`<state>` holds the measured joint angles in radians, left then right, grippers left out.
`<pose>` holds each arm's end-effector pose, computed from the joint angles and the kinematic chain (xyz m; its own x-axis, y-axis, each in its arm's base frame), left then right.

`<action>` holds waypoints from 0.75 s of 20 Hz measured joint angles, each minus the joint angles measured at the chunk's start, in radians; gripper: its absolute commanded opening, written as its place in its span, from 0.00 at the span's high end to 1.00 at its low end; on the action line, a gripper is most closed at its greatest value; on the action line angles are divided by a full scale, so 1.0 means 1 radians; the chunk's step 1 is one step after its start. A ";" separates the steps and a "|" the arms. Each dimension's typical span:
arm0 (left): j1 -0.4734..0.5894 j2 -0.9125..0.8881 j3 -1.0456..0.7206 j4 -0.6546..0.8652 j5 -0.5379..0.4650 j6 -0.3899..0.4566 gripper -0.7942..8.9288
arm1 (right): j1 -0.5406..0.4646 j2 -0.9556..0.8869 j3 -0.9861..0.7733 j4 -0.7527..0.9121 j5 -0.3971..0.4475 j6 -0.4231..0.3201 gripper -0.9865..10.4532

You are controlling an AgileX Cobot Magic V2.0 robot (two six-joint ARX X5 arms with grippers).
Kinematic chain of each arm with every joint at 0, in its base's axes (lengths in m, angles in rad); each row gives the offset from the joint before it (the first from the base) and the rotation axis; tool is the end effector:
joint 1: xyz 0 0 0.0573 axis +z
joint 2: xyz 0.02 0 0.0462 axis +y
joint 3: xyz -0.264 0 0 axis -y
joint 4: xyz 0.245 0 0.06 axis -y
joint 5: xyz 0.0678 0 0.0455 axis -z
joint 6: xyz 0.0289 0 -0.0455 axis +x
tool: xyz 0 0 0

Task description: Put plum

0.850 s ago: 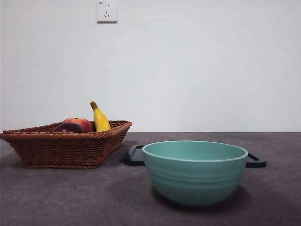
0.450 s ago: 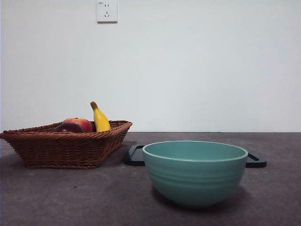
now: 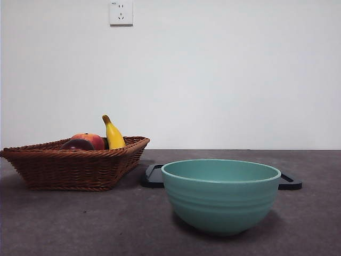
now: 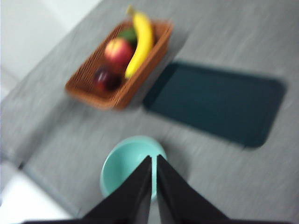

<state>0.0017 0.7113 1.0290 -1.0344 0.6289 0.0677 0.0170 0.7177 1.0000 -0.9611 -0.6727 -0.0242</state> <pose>0.1028 -0.0168 0.3495 0.6107 -0.5872 -0.5312 0.4856 0.8076 -0.3345 0.1098 0.0199 0.3462 0.5981 0.6334 -0.4911 -0.5132 0.7733 0.3723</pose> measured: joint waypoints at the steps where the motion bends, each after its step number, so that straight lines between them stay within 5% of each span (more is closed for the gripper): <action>1: -0.008 0.005 0.003 -0.024 0.000 0.021 0.91 | 0.016 0.010 0.000 -0.027 -0.002 -0.011 0.91; 8: -0.033 0.008 0.003 -0.077 0.001 0.086 0.91 | 0.121 0.034 0.002 -0.094 -0.005 -0.066 0.91; 10: -0.033 0.008 0.003 -0.076 0.001 0.090 0.82 | 0.122 0.034 0.002 -0.094 -0.005 -0.070 0.87; 13: -0.033 0.008 0.003 -0.076 0.001 0.092 0.52 | 0.122 0.034 0.002 -0.094 -0.005 -0.073 0.63; 15: -0.033 0.008 0.003 -0.076 0.001 0.092 0.46 | 0.122 0.034 0.002 -0.094 -0.005 -0.073 0.60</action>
<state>-0.0311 0.7193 1.0321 -1.1103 0.6296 0.1596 0.1387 0.7513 1.0016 -1.0554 -0.6773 -0.0975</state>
